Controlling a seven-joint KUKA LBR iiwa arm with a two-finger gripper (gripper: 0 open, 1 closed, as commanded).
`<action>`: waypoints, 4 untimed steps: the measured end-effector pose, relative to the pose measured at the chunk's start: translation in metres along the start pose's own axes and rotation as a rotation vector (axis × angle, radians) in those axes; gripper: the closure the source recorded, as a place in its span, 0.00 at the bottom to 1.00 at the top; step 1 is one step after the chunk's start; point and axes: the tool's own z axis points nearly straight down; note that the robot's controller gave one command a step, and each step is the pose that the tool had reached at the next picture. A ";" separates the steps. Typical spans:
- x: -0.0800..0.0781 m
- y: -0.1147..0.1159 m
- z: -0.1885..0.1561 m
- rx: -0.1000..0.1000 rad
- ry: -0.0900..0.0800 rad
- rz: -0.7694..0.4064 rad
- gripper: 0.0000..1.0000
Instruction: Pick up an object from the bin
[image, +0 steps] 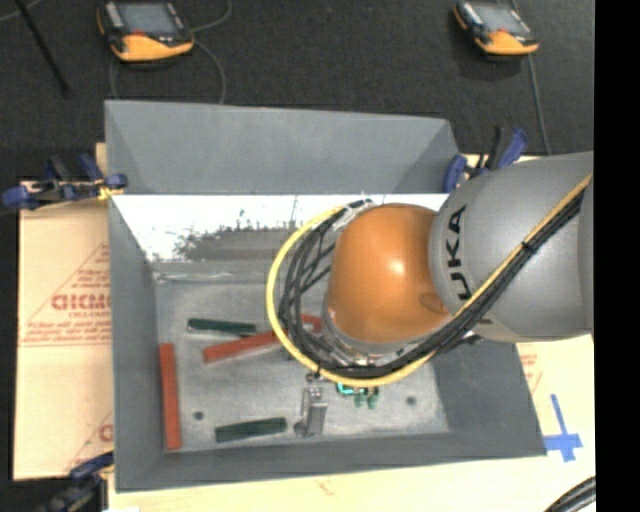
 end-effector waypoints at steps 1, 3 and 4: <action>-0.006 0.052 0.108 -0.005 -0.020 0.058 0.00; -0.104 0.043 0.061 0.000 -0.017 0.019 0.00; -0.112 0.004 0.107 0.003 -0.007 -0.135 0.00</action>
Offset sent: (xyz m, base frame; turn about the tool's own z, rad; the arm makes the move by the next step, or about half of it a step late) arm 0.0015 0.0512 -0.1073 0.0601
